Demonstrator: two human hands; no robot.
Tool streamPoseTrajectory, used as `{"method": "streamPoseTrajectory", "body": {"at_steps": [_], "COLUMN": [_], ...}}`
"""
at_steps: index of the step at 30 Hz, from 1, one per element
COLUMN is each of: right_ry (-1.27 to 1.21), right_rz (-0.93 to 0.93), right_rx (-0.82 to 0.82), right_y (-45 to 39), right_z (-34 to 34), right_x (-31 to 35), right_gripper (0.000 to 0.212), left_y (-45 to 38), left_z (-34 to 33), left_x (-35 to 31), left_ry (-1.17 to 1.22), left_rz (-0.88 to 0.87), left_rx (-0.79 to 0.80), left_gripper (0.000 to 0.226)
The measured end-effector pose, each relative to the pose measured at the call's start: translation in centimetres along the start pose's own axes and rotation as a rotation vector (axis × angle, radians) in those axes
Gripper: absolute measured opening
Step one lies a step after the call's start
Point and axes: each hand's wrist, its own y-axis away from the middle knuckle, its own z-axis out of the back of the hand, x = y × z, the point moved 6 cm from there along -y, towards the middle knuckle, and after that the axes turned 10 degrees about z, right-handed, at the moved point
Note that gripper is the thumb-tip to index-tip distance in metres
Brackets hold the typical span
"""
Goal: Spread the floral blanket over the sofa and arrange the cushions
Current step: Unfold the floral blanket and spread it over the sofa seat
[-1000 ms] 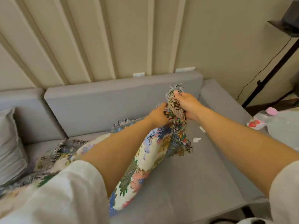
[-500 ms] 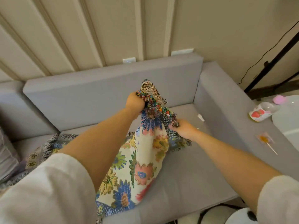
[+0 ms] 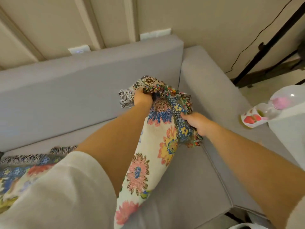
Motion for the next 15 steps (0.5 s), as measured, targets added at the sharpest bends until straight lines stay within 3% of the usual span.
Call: {"method": "streamPoseTrajectory", "body": {"at_steps": [4,7,10,12,15], "right_ry": [-0.275,-0.069,0.062,0.136,0.248], "right_rz": [0.004,-0.057,-0.091,-0.059,-0.072], "right_rx": [0.096,0.236,0.270,0.268,0.128], "right_y": [-8.0,-11.2,-13.6,-14.9,-16.4], "right_z": [0.2,-2.4,-4.2,-4.9,-4.5], "right_x": [-1.9,-7.1,-12.5,-14.4,-16.7], "right_gripper": [0.066,0.072,0.075,0.078,0.077], "left_y": [-5.8,-7.9,-8.7,-9.9,-12.0], "left_z": [-5.3,-8.7,-11.9,-13.4,-15.3], "left_x": [2.5,9.5,15.0,16.7,17.7], "left_ry": [-0.219,-0.402,-0.519,-0.618,-0.621], "left_rz": [-0.041,0.075,0.200,0.213,0.239], "left_rx": [0.094,0.169,0.283,0.320,0.327], "left_gripper": [0.069,0.070,0.068,0.063,0.058]}}
